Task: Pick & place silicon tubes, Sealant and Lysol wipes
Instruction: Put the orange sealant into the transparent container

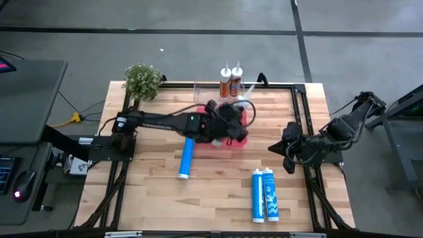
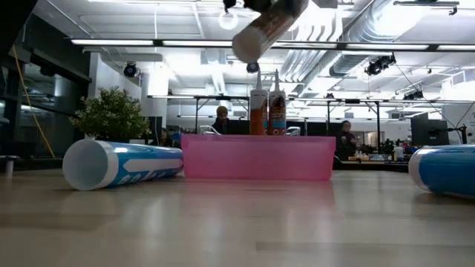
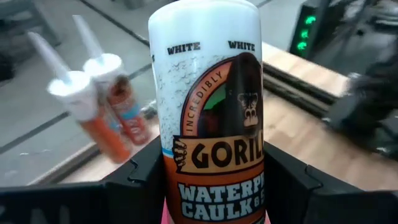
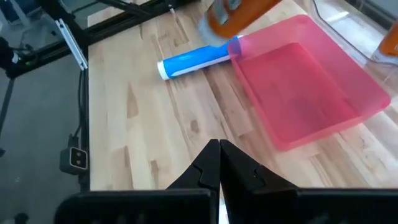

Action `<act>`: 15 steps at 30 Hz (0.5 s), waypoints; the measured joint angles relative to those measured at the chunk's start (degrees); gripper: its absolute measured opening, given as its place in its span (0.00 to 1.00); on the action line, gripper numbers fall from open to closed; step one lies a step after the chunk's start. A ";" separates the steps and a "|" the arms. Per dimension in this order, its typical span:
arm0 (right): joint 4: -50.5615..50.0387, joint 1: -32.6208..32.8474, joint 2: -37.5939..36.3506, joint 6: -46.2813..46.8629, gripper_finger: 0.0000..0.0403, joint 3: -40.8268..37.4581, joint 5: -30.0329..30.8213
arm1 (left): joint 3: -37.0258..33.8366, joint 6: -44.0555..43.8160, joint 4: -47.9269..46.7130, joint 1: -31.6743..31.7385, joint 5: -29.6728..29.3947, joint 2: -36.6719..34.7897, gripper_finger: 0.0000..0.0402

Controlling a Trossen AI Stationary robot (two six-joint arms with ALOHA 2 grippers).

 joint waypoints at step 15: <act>-8.01 0.00 0.00 -6.31 0.00 -0.02 -1.28 | 0.10 -1.32 12.85 5.94 -9.94 -0.45 0.45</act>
